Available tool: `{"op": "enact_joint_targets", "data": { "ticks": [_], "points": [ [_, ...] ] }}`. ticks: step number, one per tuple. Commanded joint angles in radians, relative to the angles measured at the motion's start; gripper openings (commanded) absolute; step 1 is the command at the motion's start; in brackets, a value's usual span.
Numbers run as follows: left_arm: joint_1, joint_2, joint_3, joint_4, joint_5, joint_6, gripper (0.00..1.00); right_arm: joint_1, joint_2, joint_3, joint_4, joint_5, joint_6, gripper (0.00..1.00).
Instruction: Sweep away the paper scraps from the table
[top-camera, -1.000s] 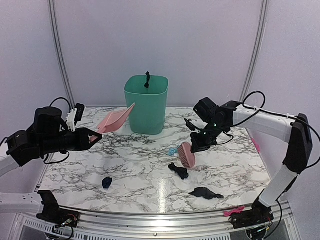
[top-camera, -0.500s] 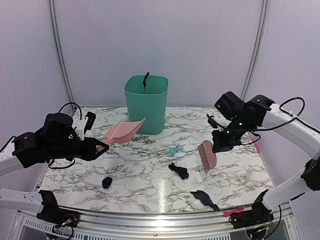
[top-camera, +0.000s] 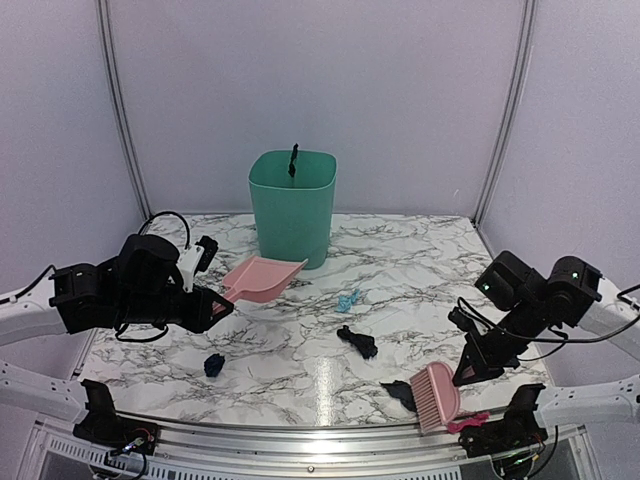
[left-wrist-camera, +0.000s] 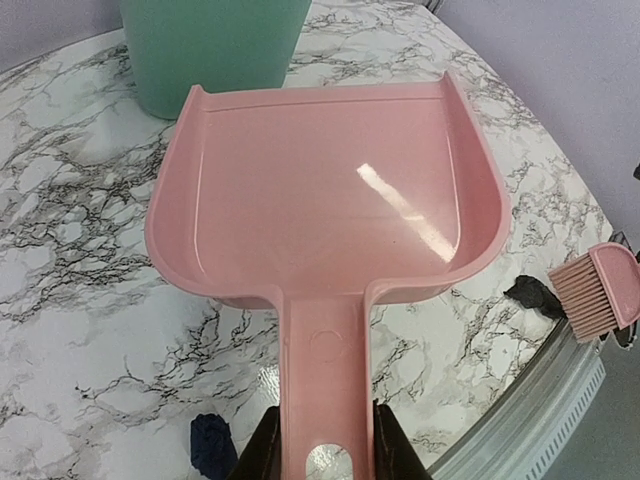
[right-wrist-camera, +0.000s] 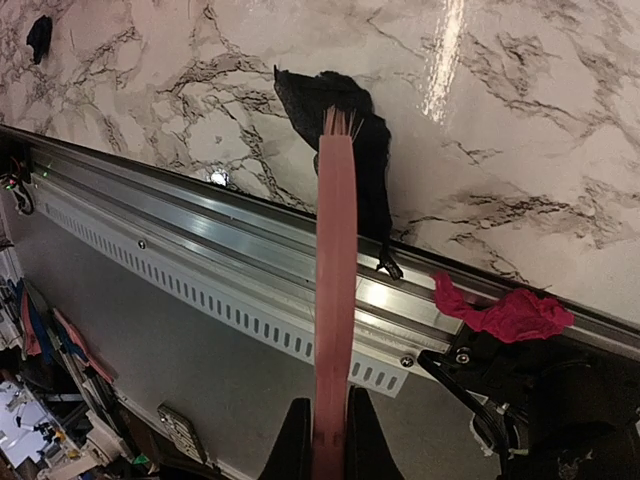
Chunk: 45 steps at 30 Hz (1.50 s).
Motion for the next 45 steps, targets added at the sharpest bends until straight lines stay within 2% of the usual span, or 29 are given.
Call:
{"op": "enact_joint_targets", "data": {
  "ticks": [1,6,10,15,21,28,31,35,38,41,45],
  "points": [
    [-0.013,0.000,0.025,0.049,-0.023,-0.003,0.00,0.013,-0.013,-0.017,0.077,0.025,0.079,0.00],
    [-0.026,-0.016,0.007,0.050,-0.026,-0.022,0.00,0.012,0.071,-0.067,0.244,0.116,0.076,0.00],
    [-0.035,-0.043,-0.017,0.044,-0.022,-0.041,0.00,0.013,0.188,-0.046,0.304,0.217,0.036,0.00],
    [-0.044,-0.081,-0.042,0.029,-0.026,-0.063,0.00,0.011,0.330,0.051,0.385,0.290,-0.033,0.00],
    [-0.050,-0.095,-0.073,0.001,-0.037,-0.081,0.00,0.010,0.514,0.239,0.396,0.400,-0.130,0.00],
    [-0.067,-0.088,-0.095,-0.012,-0.060,-0.102,0.00,0.009,0.563,0.391,0.425,0.310,-0.255,0.00],
    [-0.071,-0.070,-0.084,-0.024,-0.065,-0.100,0.00,0.001,0.569,0.435,0.404,0.288,-0.289,0.00],
    [-0.084,-0.054,-0.086,-0.031,-0.051,-0.100,0.00,-0.024,0.565,0.460,0.376,0.340,-0.297,0.00],
    [-0.103,-0.032,-0.081,-0.040,-0.055,-0.098,0.00,-0.029,0.580,0.468,0.320,0.454,-0.281,0.00],
    [-0.130,-0.001,-0.070,-0.051,-0.067,-0.087,0.00,-0.040,0.585,0.489,0.188,0.601,-0.247,0.00],
    [-0.160,0.062,-0.046,-0.065,-0.084,-0.054,0.00,-0.080,0.550,0.512,0.014,0.722,-0.191,0.00]
  ]
}}
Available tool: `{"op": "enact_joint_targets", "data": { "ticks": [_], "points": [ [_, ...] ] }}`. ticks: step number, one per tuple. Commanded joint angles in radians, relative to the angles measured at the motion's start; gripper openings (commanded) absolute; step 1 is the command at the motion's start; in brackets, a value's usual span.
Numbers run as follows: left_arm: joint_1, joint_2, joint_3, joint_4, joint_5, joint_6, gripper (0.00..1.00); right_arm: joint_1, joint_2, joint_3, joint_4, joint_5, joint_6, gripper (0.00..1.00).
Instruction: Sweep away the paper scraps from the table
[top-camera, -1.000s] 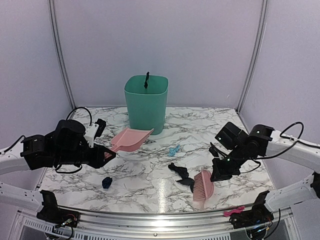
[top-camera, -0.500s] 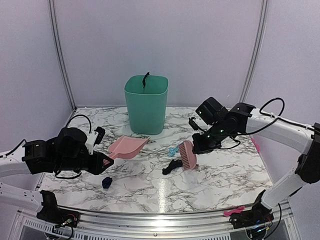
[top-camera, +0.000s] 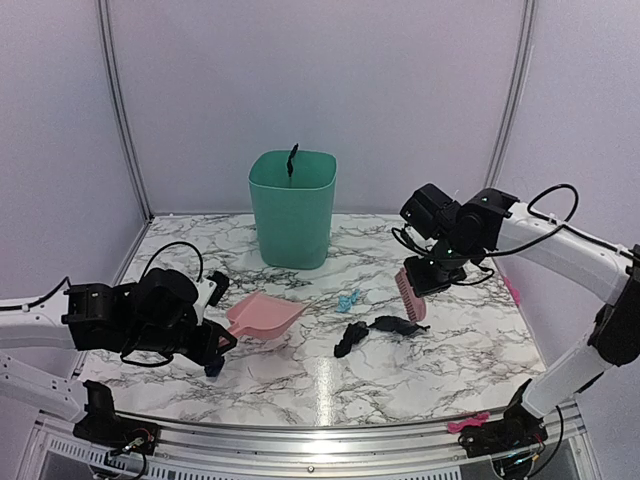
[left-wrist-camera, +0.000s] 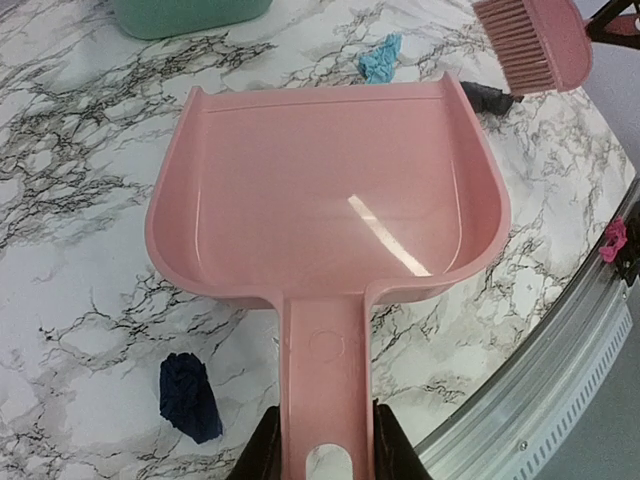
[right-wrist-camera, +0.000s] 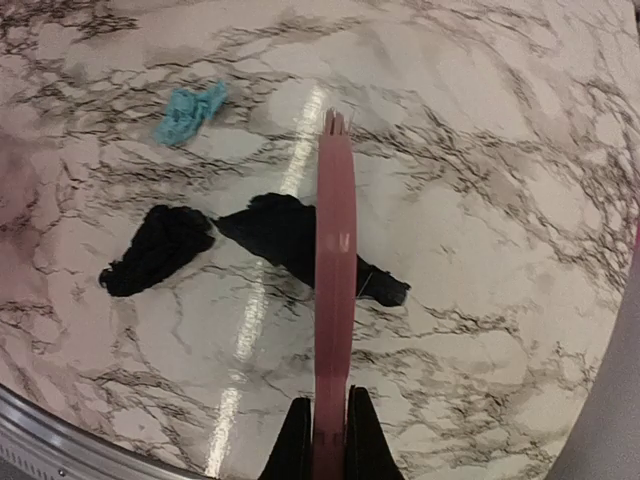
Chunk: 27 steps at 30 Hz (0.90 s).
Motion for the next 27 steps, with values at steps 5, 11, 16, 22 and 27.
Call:
{"op": "enact_joint_targets", "data": {
  "ticks": [5,11,16,22,27],
  "points": [
    [-0.044,0.154,0.098,-0.053,-0.053,0.102,0.00,-0.080,-0.078,-0.008,-0.258,0.211,0.093,0.00],
    [-0.058,0.201,0.123,-0.079,-0.003,0.187,0.00,-0.081,-0.026,-0.133,-0.131,0.113,0.061,0.00],
    [-0.120,0.258,0.139,-0.126,0.019,0.247,0.00,-0.079,0.020,-0.138,-0.005,-0.023,-0.013,0.00],
    [-0.209,0.350,0.181,-0.131,-0.022,0.294,0.00,-0.058,0.102,-0.118,0.028,-0.075,-0.098,0.00],
    [-0.245,0.443,0.240,-0.125,-0.045,0.316,0.00,0.011,0.127,-0.133,0.029,-0.154,-0.126,0.00]
  ]
}}
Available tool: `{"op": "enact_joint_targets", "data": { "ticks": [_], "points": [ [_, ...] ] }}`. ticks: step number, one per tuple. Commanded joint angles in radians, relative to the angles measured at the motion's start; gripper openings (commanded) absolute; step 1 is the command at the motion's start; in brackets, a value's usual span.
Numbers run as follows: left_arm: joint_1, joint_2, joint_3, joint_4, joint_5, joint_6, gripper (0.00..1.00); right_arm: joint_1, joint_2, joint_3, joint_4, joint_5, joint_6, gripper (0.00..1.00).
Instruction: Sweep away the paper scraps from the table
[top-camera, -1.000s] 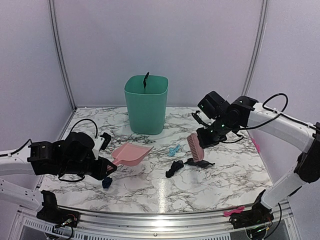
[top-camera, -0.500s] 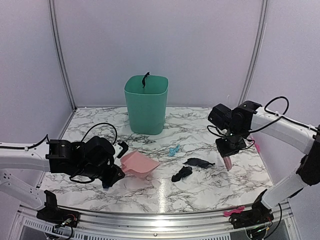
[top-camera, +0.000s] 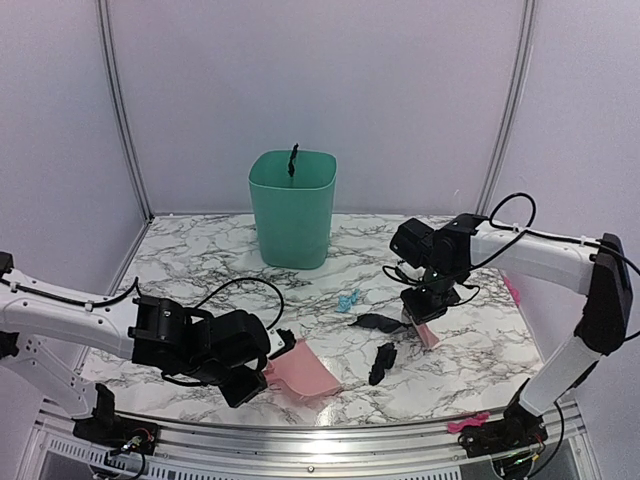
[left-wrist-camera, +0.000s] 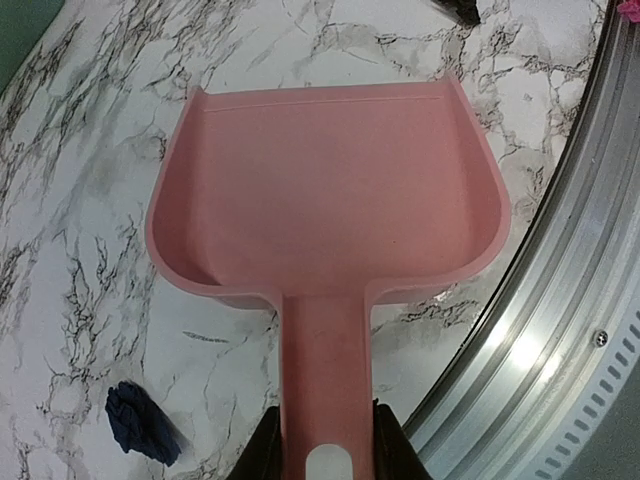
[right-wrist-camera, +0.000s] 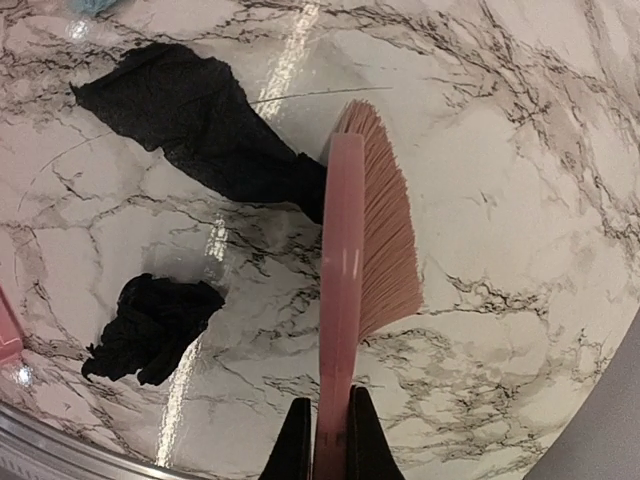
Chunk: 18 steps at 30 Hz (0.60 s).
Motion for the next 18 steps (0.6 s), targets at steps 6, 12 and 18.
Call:
{"op": "enact_joint_targets", "data": {
  "ticks": [6,12,18],
  "points": [
    [-0.033,0.160,0.119,0.002,-0.037,0.052,0.00,0.094,-0.028,-0.040,0.056,-0.215,0.002,0.00],
    [-0.031,0.167,0.126,0.004,-0.074,0.057,0.00,0.111,-0.102,-0.053,0.067,-0.262,0.036,0.00],
    [-0.013,0.046,0.049,0.001,-0.072,0.023,0.00,0.109,-0.036,0.088,-0.027,0.088,0.013,0.00]
  ]
}}
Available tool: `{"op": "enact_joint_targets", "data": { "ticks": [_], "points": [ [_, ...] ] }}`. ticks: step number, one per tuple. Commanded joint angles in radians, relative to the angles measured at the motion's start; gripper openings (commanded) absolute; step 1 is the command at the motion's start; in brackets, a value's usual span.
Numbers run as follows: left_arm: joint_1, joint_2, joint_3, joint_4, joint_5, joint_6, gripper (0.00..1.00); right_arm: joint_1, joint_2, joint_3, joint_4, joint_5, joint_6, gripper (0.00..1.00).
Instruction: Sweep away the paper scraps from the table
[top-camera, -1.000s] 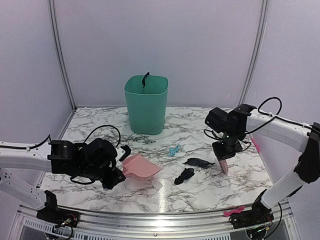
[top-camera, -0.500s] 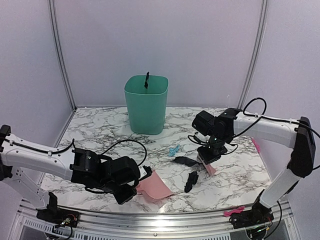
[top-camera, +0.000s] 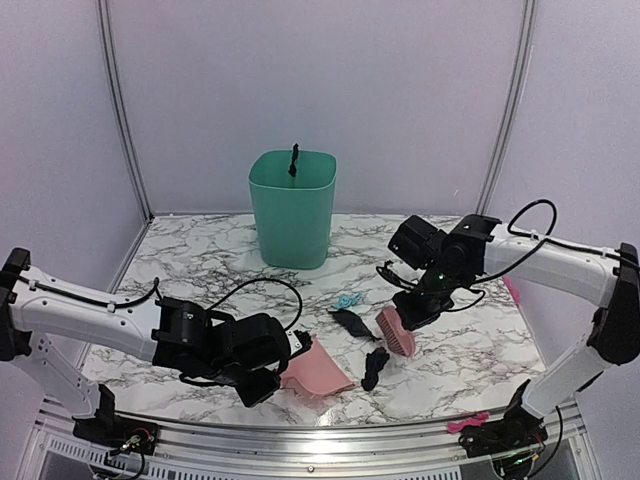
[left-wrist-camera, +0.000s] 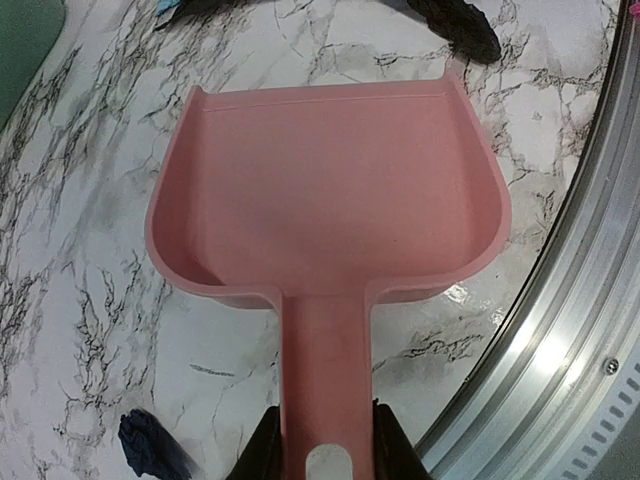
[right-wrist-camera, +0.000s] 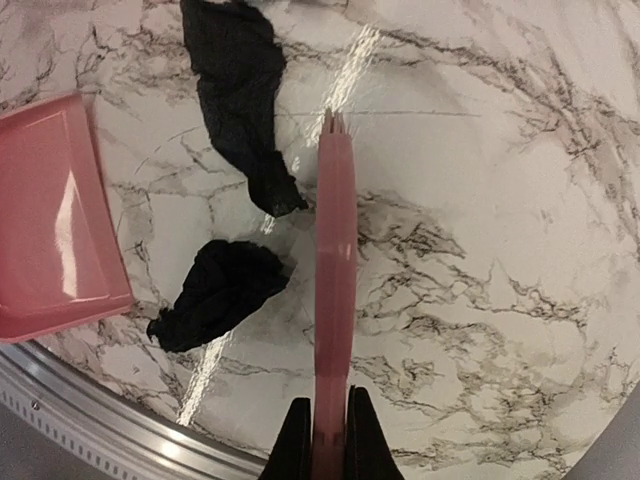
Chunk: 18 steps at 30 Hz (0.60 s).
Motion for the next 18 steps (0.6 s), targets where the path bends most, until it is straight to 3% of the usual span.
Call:
{"op": "enact_joint_targets", "data": {
  "ticks": [1,9,18],
  "points": [
    [0.008,-0.092,-0.050,-0.021,-0.014,-0.022,0.00,0.004,0.087,0.142,-0.068,0.275,-0.016,0.00],
    [0.009,-0.122,-0.097,-0.034,0.000,-0.091,0.00,-0.004,0.308,0.338,0.147,0.506,-0.333,0.00],
    [0.008,-0.215,-0.148,-0.043,-0.013,-0.138,0.00,-0.006,0.439,0.375,0.322,0.349,-0.729,0.00]
  ]
}}
